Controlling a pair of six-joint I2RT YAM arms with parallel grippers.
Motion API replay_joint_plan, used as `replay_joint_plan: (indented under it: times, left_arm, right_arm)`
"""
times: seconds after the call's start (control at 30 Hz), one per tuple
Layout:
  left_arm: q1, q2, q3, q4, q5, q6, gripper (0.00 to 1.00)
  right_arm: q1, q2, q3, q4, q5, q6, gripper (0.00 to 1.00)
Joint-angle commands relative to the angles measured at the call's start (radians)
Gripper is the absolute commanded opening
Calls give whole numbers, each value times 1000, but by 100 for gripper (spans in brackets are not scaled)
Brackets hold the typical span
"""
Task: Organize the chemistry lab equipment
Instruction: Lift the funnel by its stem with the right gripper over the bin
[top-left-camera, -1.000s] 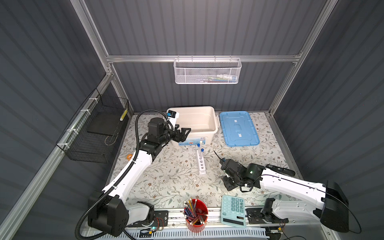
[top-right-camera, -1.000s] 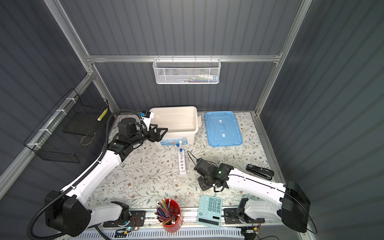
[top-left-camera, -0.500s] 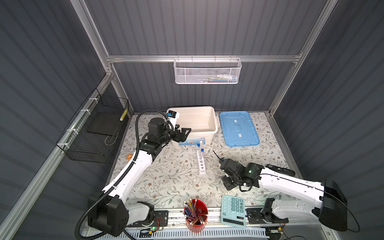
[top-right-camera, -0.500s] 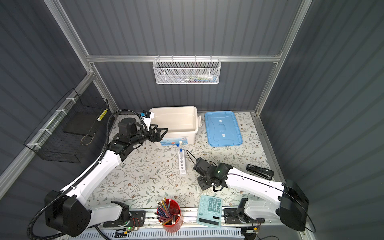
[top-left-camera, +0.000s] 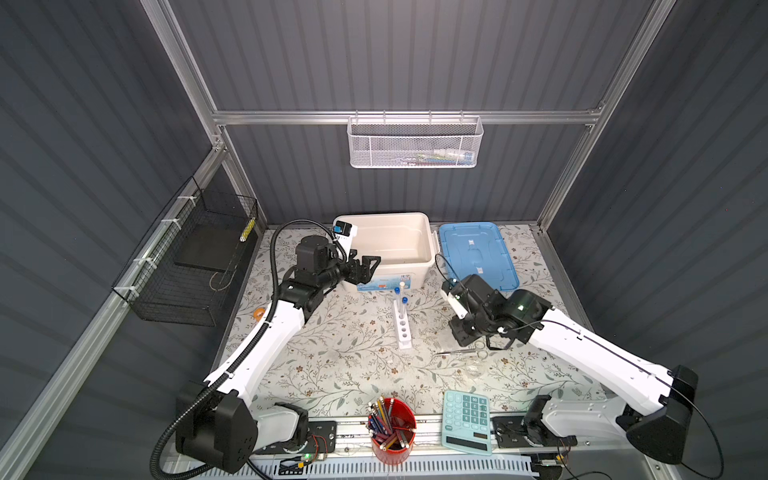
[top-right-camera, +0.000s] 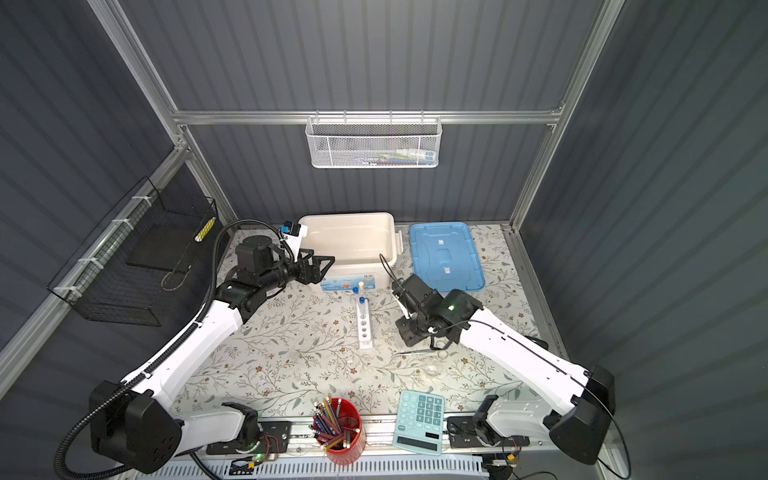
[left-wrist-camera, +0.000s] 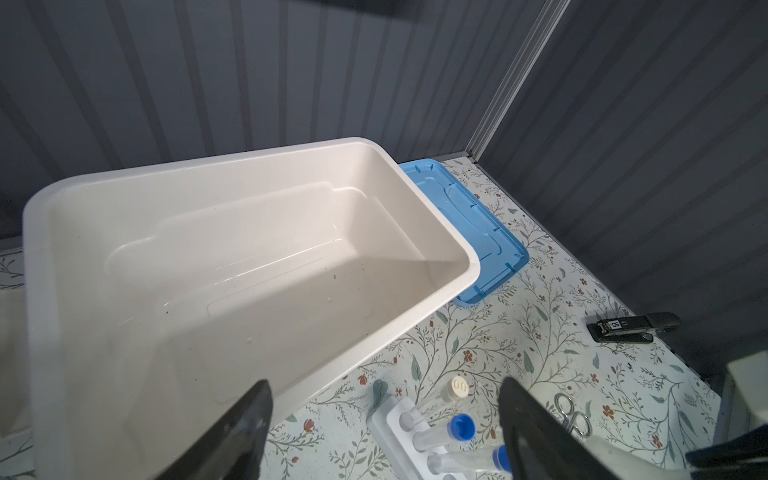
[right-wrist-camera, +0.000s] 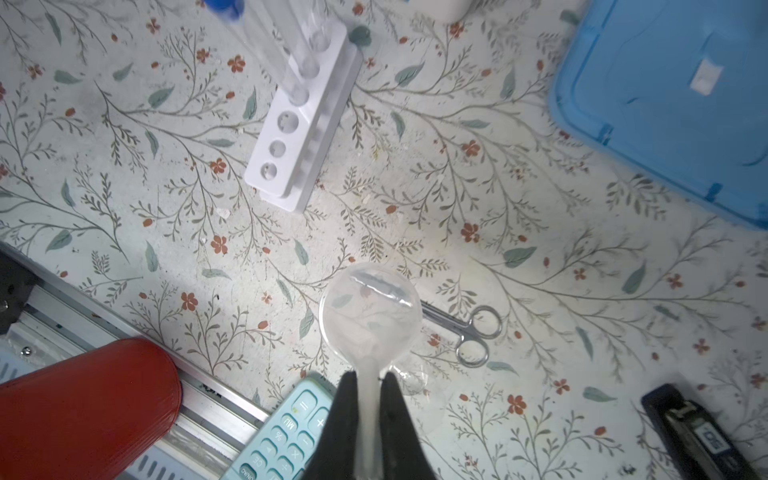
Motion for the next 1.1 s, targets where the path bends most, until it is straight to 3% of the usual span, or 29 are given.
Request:
replay_joint_plan:
  times: [0.0, 0.27, 0.47, 1.07]
  left_arm:
    - [6, -17, 9, -16, -4, 4, 85]
    - [6, -27, 8, -49, -66, -7, 85]
    - [6, -29, 14, -76, -122, -13, 85]
    - [51, 29, 87, -115, -125, -42, 85]
  right_arm:
    - [-48, 58, 129, -30, 13, -105, 2]
    - [-141, 275, 467, 21, 56, -241, 1]
    - [-205, 428, 668, 73, 54, -260, 1]
    - [-234, 864, 1023, 247, -54, -313, 3]
